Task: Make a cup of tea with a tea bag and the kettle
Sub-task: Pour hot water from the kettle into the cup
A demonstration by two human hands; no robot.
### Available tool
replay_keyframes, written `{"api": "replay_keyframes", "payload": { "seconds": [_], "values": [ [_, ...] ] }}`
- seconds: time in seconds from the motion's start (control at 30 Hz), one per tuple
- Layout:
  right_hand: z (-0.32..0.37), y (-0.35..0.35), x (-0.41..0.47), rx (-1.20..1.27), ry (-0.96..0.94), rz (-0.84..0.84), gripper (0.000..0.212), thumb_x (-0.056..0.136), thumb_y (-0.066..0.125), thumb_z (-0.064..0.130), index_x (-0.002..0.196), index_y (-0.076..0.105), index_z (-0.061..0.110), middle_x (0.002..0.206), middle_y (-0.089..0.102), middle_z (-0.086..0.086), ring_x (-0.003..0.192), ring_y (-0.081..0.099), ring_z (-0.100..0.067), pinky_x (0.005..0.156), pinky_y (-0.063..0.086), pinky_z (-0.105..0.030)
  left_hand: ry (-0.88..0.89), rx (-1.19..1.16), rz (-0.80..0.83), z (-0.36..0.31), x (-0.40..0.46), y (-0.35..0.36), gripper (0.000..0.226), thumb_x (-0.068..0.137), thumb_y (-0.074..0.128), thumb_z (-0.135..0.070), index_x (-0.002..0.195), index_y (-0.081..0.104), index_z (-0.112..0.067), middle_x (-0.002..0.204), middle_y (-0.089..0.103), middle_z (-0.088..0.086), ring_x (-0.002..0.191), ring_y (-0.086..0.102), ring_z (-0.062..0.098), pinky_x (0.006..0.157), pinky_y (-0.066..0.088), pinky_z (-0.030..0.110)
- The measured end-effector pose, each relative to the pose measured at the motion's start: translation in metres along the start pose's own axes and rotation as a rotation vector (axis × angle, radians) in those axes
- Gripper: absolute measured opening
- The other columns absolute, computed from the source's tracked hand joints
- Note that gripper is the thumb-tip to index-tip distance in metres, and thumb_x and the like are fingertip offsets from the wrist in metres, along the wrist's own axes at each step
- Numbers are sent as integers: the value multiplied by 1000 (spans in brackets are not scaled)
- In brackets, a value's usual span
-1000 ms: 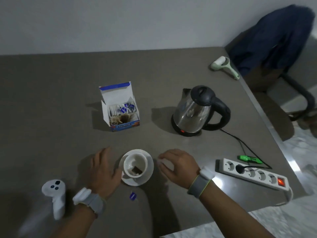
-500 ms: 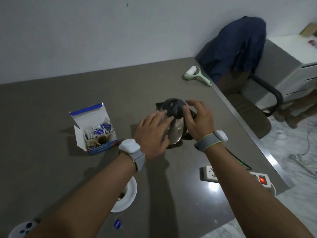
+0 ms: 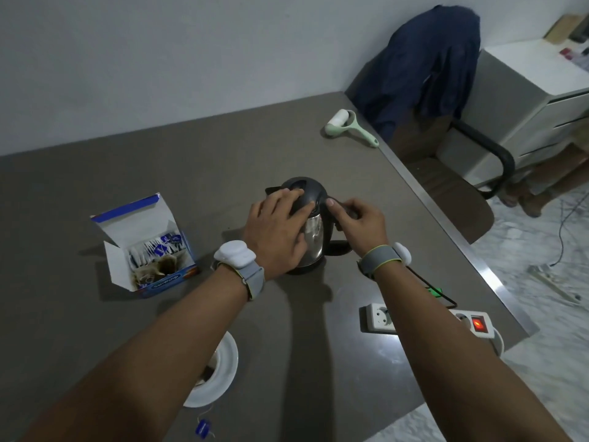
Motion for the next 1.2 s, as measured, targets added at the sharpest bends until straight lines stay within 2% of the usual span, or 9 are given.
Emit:
{"api": "replay_keyframes", "payload": {
  "seconds": [0.1, 0.2, 0.3, 0.6, 0.8, 1.03, 1.17, 1.2],
  "values": [
    [-7, 3, -1, 90, 23, -8, 60, 75, 76, 66, 73, 67, 7, 69, 63, -24, 60, 57, -28, 63, 53, -42, 4, -12, -18, 1, -1, 2, 62, 78, 56, -33, 138, 50, -22, 148, 43, 6, 137, 37, 30, 97, 41, 47],
    [-9, 6, 2, 141, 15, -11, 72, 75, 77, 64, 72, 60, -6, 64, 52, -31, 56, 47, -20, 56, 42, -35, 5, -9, -30, 1, 0, 3, 62, 77, 56, -32, 138, 51, -22, 147, 44, 7, 136, 38, 30, 96, 41, 48],
    [-10, 8, 3, 199, 9, -19, 77, 72, 78, 62, 73, 57, -12, 59, 43, -16, 58, 40, -16, 54, 35, -28, 0, -22, -52, 1, 0, 3, 61, 76, 57, -31, 136, 52, -22, 146, 45, 7, 135, 40, 30, 96, 41, 48],
    [-12, 8, 4, 245, -60, -119, 74, 70, 80, 55, 66, 53, -14, 58, 44, -11, 57, 39, -15, 51, 34, -28, -13, 4, -38, 2, -2, 6, 64, 75, 54, -32, 138, 49, -22, 144, 43, 8, 135, 39, 30, 95, 40, 47],
    [-10, 4, 2, 316, -68, -163, 65, 71, 84, 44, 59, 50, -10, 53, 40, -3, 51, 37, -6, 47, 34, -20, 5, -1, -70, -3, -1, 0, 67, 72, 53, -28, 138, 49, -21, 141, 44, 9, 134, 39, 30, 95, 39, 45],
    [15, -9, -3, 332, -120, -197, 66, 73, 83, 45, 65, 56, -14, 58, 47, -12, 55, 42, -14, 50, 37, -28, 19, 10, -142, -7, -1, -27, 66, 72, 52, -28, 137, 50, -22, 140, 44, 9, 135, 39, 30, 94, 39, 46],
    [33, -13, -12, 305, -166, -179, 65, 75, 82, 45, 67, 57, -15, 58, 48, -27, 56, 43, -17, 51, 36, -30, 21, -2, -186, -6, -11, -44, 65, 72, 55, -27, 137, 51, -23, 140, 46, 7, 135, 40, 28, 94, 37, 45],
    [37, -13, -15, 300, -174, -172, 65, 75, 82, 45, 67, 58, -15, 58, 49, -26, 56, 43, -17, 51, 37, -30, 18, -9, -202, -5, -16, -49, 65, 72, 56, -27, 137, 51, -23, 140, 47, 7, 136, 40, 27, 94, 37, 44]
  ]
}}
Point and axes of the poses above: each hand's wrist, its own x-axis towards the middle knuckle, its own y-axis out of the palm, z = x × y, the point moved 10 cm from there along x, towards the middle knuckle
